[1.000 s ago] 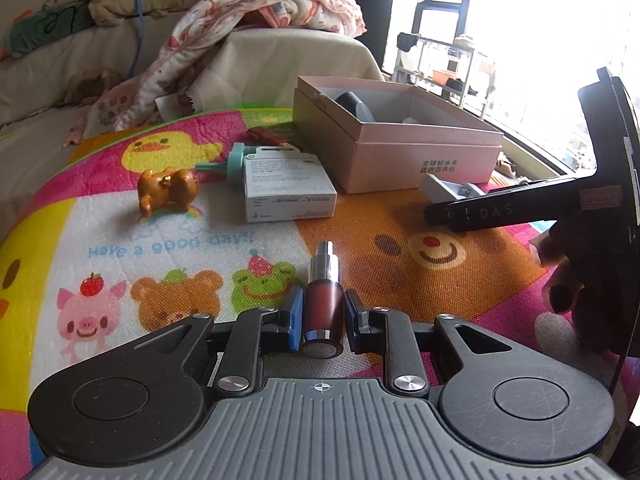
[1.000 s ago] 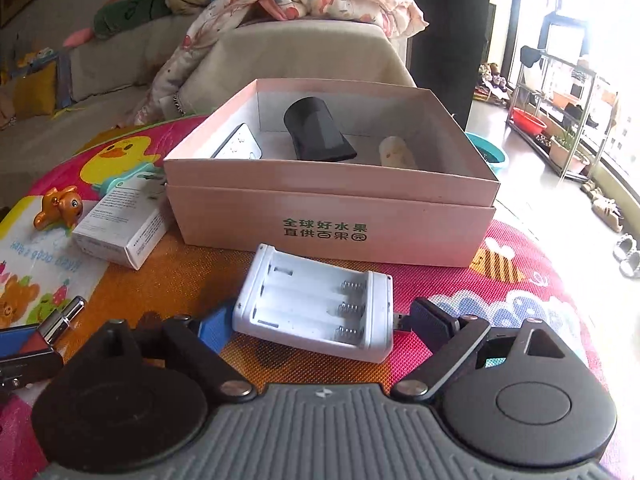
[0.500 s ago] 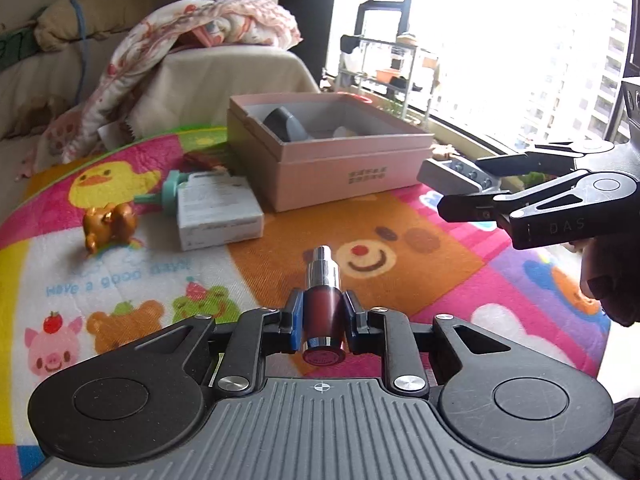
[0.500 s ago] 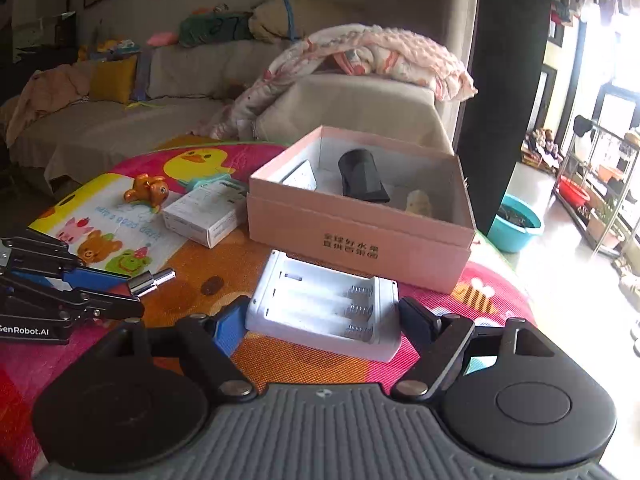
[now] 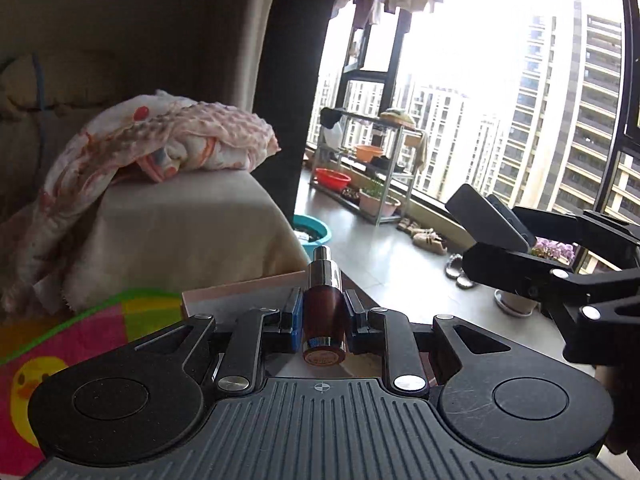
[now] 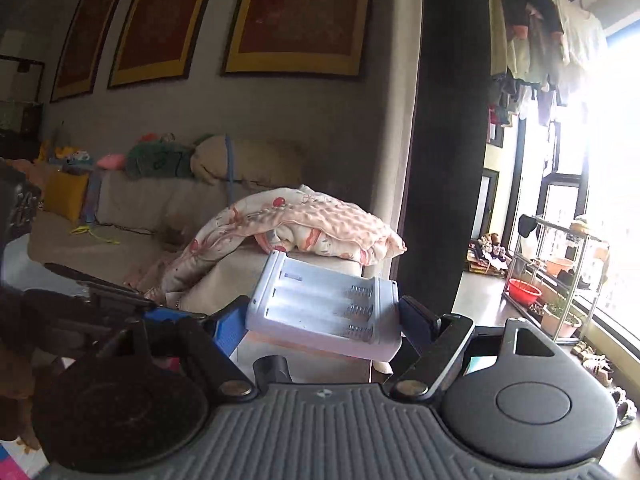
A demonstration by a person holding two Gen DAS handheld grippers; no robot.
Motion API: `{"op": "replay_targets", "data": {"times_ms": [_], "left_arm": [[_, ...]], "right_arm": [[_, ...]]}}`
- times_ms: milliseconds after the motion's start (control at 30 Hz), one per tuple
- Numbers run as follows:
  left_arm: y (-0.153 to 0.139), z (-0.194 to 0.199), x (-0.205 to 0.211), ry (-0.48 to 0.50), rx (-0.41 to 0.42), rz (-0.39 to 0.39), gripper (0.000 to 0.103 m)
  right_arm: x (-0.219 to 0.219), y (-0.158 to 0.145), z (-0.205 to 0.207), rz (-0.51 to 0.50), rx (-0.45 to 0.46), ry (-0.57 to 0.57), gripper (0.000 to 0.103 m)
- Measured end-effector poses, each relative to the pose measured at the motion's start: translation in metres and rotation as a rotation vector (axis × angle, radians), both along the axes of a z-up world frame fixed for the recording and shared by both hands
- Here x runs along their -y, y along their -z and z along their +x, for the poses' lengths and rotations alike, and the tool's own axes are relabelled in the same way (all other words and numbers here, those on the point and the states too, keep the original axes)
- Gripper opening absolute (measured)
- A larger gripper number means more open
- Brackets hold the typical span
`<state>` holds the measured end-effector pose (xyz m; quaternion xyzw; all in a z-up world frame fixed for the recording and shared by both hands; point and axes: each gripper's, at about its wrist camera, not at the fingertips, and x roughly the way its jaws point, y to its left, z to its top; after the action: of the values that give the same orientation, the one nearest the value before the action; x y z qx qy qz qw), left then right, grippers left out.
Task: Organize rigid objects
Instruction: 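Carry the red cylinder and battery charger over the pink box with both tools, then release the red cylinder into the box with the left tool while the right tool drops the charger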
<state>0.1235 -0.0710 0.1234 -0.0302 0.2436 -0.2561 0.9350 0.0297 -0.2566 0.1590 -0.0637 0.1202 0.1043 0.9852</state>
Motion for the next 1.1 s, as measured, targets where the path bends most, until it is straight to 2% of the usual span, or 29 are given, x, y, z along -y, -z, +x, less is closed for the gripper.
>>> {"op": "replay_targets", "data": {"times_ms": [67,133,233,333,500,600,667,767,833,967,1100], "left_arm": [[0.014,0.024,0.002,-0.017,-0.079,-0.001,0.024],[0.023,0.036,0.000,-0.025,-0.112,0.002,0.024],[0.027,0.048,-0.006,-0.037,-0.112,0.005,0.024],[0.025,0.061,-0.016,-0.061,-0.128,-0.032,0.024],[0.024,0.067,-0.018,-0.060,-0.145,-0.076,0.024],[0.028,0.067,-0.010,-0.057,-0.143,-0.037,0.024],[0.028,0.063,-0.012,-0.097,-0.104,-0.027,0.024],[0.026,0.049,-0.032,-0.132,-0.087,-0.099,0.024],[0.024,0.030,-0.050,-0.143,-0.062,-0.125,0.024],[0.026,-0.018,-0.084,-0.185,0.000,-0.052,0.024],[0.037,-0.050,-0.118,-0.241,-0.044,-0.055,0.024]], "right_arm": [[-0.002,0.013,0.017,0.000,-0.051,0.004,0.080],[-0.005,0.030,0.029,-0.008,-0.101,-0.007,0.080],[-0.009,0.054,0.044,-0.032,-0.169,-0.012,0.080],[-0.014,0.072,0.053,-0.042,-0.222,-0.026,0.080],[-0.019,0.091,0.062,-0.005,-0.286,-0.056,0.080],[-0.021,0.096,0.058,0.012,-0.298,-0.045,0.080],[-0.021,0.096,0.050,0.023,-0.294,-0.044,0.080],[-0.019,0.097,0.030,0.039,-0.291,-0.068,0.080],[-0.021,0.098,0.015,0.015,-0.279,-0.082,0.080],[-0.033,0.106,-0.012,-0.068,-0.252,-0.126,0.080],[-0.050,0.117,-0.024,-0.110,-0.282,-0.184,0.080]]}}
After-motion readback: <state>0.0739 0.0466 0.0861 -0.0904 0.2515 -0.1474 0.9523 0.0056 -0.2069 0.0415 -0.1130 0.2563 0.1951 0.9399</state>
